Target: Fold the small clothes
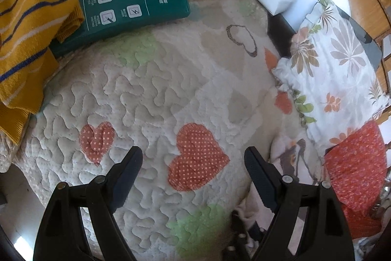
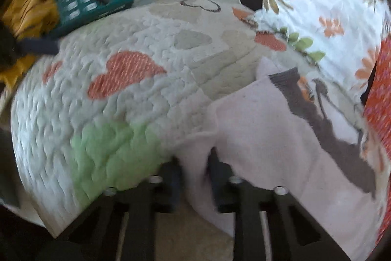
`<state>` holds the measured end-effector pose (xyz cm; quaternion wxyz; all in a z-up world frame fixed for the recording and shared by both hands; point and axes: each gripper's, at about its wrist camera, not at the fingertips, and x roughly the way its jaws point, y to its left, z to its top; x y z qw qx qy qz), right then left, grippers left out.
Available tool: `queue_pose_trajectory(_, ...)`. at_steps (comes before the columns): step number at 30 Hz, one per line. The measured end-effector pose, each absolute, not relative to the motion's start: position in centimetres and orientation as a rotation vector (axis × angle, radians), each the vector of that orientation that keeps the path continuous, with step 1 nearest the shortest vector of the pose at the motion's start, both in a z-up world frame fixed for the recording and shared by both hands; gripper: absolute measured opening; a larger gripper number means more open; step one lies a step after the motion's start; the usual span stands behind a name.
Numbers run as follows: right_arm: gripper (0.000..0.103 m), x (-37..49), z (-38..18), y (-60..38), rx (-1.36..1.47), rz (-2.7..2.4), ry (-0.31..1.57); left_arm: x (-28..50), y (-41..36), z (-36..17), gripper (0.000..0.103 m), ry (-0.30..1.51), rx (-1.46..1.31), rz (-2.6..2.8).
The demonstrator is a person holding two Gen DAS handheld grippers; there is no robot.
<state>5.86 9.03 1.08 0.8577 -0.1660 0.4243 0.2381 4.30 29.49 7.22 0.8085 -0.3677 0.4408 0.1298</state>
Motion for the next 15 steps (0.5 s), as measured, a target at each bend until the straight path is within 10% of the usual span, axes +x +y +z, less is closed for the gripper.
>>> queue_pose_trajectory(15,0.009,3.3,11.9,-26.8,0.372,0.174,0.801,7.2,12.0,7.6,0.084,1.048,-0.459,-0.014)
